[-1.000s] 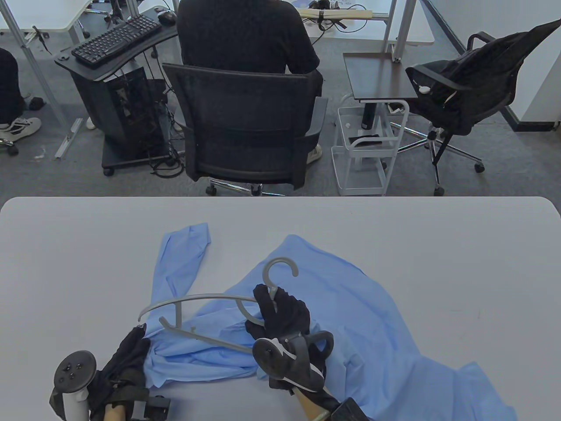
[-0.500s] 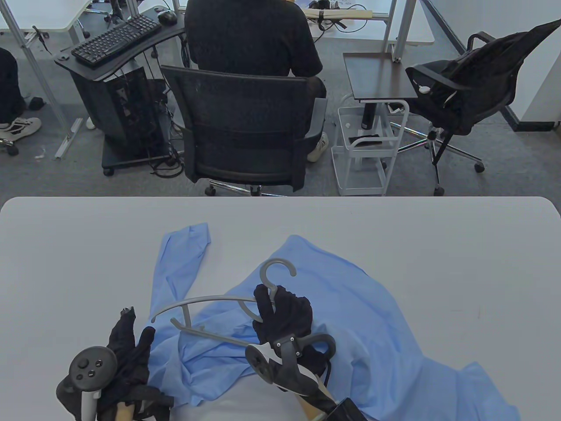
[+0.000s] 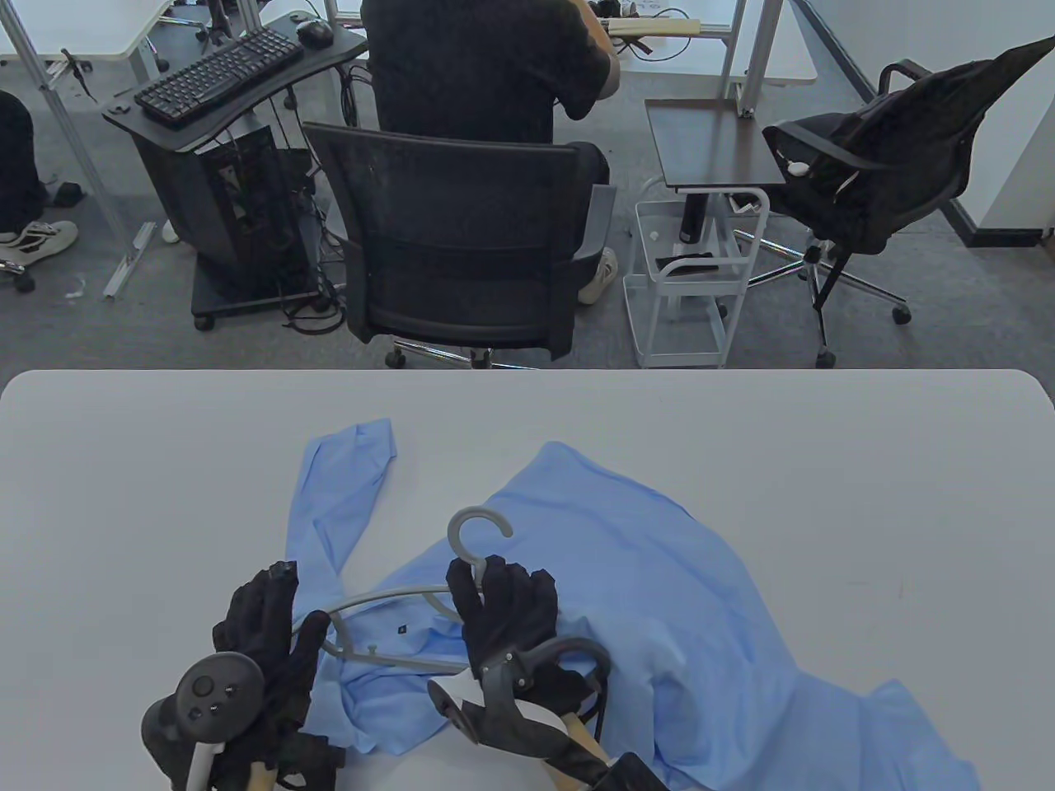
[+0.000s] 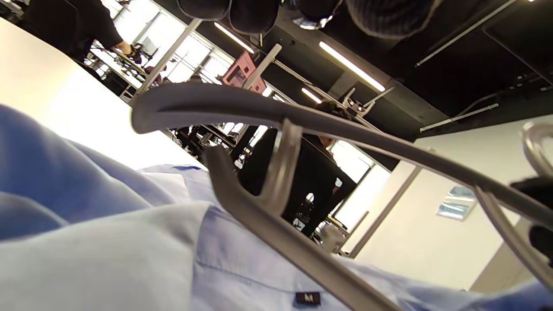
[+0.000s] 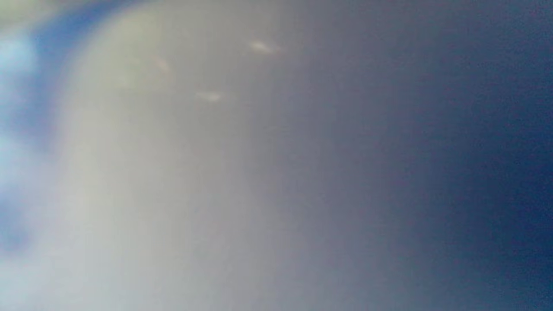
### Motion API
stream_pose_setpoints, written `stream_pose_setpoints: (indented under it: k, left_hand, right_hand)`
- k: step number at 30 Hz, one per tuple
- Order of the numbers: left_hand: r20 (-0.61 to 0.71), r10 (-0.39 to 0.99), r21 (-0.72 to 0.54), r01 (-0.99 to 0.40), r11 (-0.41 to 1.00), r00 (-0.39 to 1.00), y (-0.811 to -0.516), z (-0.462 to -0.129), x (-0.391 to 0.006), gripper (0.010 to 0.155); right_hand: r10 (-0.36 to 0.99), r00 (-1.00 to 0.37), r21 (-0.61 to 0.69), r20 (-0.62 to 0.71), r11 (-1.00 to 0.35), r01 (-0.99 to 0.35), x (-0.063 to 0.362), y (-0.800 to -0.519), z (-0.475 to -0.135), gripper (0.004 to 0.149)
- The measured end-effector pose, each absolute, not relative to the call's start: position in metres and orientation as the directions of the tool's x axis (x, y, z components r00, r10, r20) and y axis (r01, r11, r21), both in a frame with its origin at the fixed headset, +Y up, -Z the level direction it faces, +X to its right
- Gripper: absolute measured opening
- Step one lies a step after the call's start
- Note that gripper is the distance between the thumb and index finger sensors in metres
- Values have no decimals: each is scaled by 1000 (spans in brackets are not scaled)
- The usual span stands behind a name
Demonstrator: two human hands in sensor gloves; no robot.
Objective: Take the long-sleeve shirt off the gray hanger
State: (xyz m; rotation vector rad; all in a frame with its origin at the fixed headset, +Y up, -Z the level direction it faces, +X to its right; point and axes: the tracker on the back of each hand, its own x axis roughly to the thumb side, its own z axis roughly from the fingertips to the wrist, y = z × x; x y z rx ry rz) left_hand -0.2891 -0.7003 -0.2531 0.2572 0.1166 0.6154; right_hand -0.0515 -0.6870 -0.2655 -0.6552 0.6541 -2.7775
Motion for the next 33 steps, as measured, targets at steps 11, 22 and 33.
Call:
stream_pose_setpoints:
  k: [11,22,33]
  left_hand:
    - [44,434,143,-435,889,900,-711,-257,-267,60]
    - [66,514,247,-513,822,855,-707,-252,-270,52]
    - [55,596,286,-585,759,801,-707,-250,-283,50]
  right_hand:
    - [-349,-817,-508,459,-857,81,-72,-686,-248,78]
    - [-347,-808,-534,477,-844,48,-73,-681,-243,79]
    - [-142,-723,-284,676,-956,-78,-58,-643,-241,65]
